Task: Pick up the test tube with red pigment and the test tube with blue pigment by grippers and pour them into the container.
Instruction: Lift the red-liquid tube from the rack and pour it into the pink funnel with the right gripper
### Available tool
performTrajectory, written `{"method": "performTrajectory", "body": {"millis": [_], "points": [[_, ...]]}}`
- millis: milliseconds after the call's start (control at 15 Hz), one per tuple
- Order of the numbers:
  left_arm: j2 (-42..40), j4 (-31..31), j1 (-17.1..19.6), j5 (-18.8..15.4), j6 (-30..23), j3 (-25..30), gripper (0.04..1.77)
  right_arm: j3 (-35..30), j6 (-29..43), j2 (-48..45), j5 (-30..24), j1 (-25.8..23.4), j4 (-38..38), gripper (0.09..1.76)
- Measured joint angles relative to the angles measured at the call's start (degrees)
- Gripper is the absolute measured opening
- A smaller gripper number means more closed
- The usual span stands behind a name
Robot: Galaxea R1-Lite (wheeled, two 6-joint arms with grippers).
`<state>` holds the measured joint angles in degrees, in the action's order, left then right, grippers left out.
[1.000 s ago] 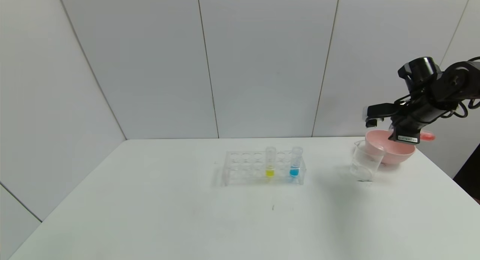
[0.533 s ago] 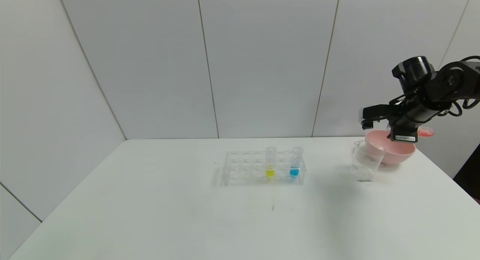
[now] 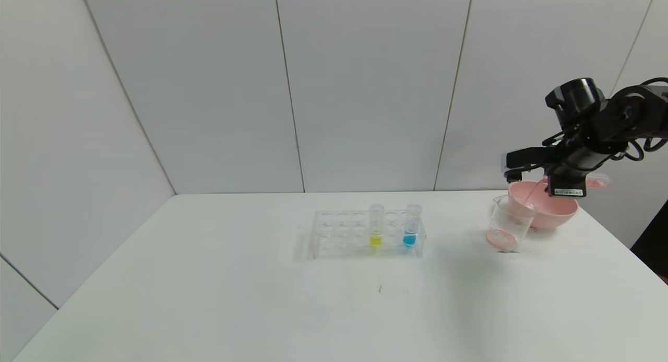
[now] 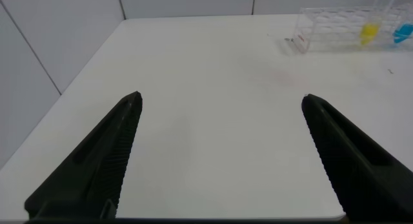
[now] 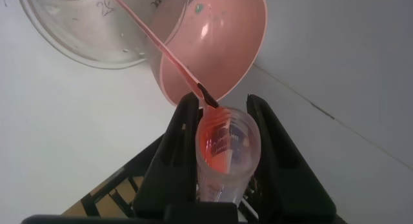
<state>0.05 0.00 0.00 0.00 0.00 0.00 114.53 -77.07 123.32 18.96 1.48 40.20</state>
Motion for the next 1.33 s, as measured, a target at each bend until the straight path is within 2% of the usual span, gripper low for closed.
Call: {"method": "performTrajectory", "body": {"millis": [133, 533, 867, 1067, 1333], "points": [[0.0, 0.0, 0.0, 0.0, 0.0, 0.0, 1.76, 0.0, -1.7, 0.0, 2.3, 0.3, -0.2, 0.56], [0.0, 0.0, 0.0, 0.0, 0.0, 0.0, 1.76, 0.0, -4.3, -0.4, 4.1, 1.2, -0.7, 0.56], [0.0, 0.0, 0.0, 0.0, 0.0, 0.0, 1.76, 0.0, -5.1, -0.7, 5.1, 2.0, -0.3, 0.56], [0.0, 0.0, 0.0, 0.0, 0.0, 0.0, 1.76, 0.0, -5.2, -1.2, 8.6, 2.5, 1.5, 0.56], [0.0, 0.0, 0.0, 0.0, 0.0, 0.0, 1.76, 0.0, -5.5, -1.6, 9.1, 2.9, 1.9, 0.56]]}}
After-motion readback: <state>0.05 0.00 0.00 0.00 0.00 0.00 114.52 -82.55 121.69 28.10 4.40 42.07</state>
